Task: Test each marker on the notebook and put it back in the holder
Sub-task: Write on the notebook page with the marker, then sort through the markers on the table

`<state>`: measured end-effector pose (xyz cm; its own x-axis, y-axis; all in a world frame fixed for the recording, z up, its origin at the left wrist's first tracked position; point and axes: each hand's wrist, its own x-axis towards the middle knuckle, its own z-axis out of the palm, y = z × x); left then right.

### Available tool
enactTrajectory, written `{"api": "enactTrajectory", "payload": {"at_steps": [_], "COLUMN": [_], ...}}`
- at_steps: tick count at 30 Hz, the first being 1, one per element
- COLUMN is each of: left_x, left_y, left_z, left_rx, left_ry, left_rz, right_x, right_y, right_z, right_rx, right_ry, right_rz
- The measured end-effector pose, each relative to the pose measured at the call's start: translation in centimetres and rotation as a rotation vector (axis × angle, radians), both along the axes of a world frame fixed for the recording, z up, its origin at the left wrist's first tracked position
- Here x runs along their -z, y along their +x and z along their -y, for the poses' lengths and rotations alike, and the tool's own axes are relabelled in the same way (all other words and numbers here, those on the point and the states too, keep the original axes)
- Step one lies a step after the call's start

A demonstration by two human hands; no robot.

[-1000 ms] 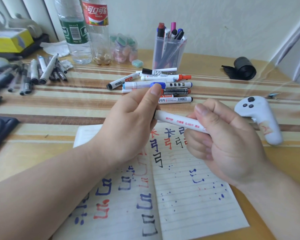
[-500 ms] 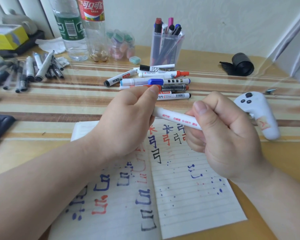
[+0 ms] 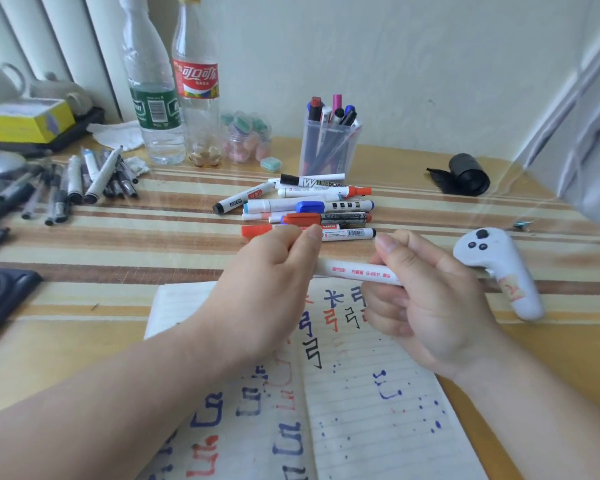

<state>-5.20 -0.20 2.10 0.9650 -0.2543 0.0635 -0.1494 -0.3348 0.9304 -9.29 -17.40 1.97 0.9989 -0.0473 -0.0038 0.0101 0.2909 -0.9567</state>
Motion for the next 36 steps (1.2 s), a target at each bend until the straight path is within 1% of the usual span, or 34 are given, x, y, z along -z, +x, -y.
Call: {"api": "enactTrajectory", "payload": {"at_steps": [2, 5, 7, 10, 11, 14, 17, 19, 23, 26, 28, 30, 33, 36], "left_x": [-0.2, -0.1, 0.1, 0.5, 0.7, 1.2, 1.3, 1.3, 1.6, 1.8, 1.9, 2.0, 2.0, 1.8], "left_y": [-0.1, -0.3, -0.8, -1.0, -0.8, 0.0, 0.4, 0.5, 1.1, 1.8, 2.1, 2.3, 2.4, 2.3], "left_z": [0.0, 0.3, 0.4, -0.1, -0.4, -0.9, -0.8, -0.4, 0.1, -0.1, -0.2, -0.2, -0.2, -0.3], "left_rx": [-0.012, 0.005, 0.055, 0.099, 0.097, 0.038, -0.053, -0.077, -0.092, -0.118, -0.137, -0.142, -0.131, -0.142], "left_ry": [-0.025, -0.044, -0.052, -0.107, -0.143, -0.229, -0.152, -0.14, -0.134, -0.16, -0.167, -0.169, -0.184, -0.21], "left_rz": [0.022, 0.066, 0.084, 0.054, 0.041, 0.052, 0.142, 0.201, 0.306, 0.324, 0.309, 0.302, 0.29, 0.264], "right_x": [-0.5, -1.2, -1.7, -2.6, -3.1, -5.4, -8.1, -9.4, -11.0, -11.4, -11.4, -10.8, -9.3, -8.3], "right_y": [0.1, -0.1, -0.2, -0.6, -0.5, 1.3, 5.3, 8.6, 15.1, 19.1, 21.1, 22.6, 24.4, 25.1], "right_z": [-0.1, -0.5, -0.7, -0.7, -0.7, -0.6, -0.5, -0.3, 0.6, 1.2, 1.5, 1.8, 2.3, 2.6], "right_rx": [-0.011, -0.019, 0.013, 0.028, 0.023, 0.078, 0.2, 0.322, 0.535, 0.628, 0.666, 0.658, 0.542, 0.381], "right_ry": [0.034, 0.105, 0.077, -0.145, -0.222, -0.371, -0.686, -0.827, -0.995, -1.056, -1.072, -1.114, -1.272, -1.355], "right_rz": [0.022, 0.112, 0.132, 0.129, 0.133, 0.161, 0.319, 0.409, 0.579, 0.636, 0.63, 0.588, 0.397, 0.189]}}
